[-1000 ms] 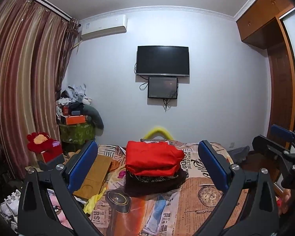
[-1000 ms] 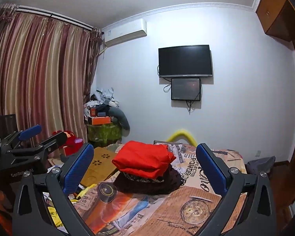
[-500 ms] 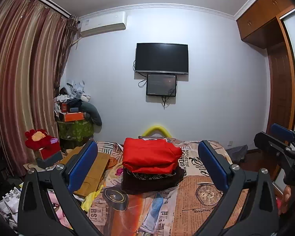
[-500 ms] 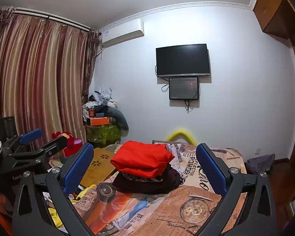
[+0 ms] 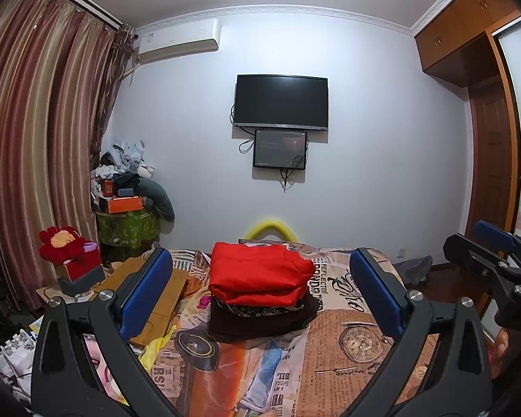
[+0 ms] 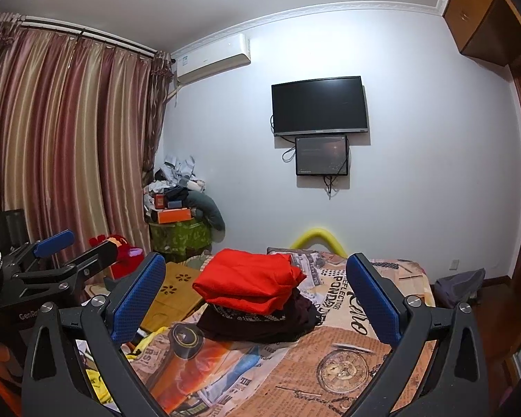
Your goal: Fold large clothes
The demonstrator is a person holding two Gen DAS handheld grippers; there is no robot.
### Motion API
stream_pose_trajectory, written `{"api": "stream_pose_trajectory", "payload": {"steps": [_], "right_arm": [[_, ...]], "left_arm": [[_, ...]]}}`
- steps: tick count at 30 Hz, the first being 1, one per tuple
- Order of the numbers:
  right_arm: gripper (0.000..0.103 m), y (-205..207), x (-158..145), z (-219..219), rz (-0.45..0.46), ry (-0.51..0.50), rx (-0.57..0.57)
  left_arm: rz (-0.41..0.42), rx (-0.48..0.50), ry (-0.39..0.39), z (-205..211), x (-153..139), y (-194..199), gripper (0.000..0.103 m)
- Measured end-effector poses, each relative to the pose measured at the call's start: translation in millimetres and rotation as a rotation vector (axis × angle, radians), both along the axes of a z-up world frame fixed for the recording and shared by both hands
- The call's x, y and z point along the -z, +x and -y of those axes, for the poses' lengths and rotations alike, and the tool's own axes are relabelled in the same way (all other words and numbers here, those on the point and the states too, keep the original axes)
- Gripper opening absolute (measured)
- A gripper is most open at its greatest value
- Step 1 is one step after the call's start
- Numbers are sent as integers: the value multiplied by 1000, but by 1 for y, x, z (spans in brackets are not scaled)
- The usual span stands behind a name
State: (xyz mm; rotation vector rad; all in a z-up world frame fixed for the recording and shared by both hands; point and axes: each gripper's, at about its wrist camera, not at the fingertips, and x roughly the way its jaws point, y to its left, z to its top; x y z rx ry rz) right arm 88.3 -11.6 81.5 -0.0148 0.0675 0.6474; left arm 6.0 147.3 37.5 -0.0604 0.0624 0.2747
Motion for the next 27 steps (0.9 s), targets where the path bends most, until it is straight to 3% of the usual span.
{"api": "stream_pose_trajectory", "payload": {"steps": [27], "right_arm": [[103,3,0,2,-16,14,14]], "left_arm": [[-24,25,-21,-4,6,6,102]]}}
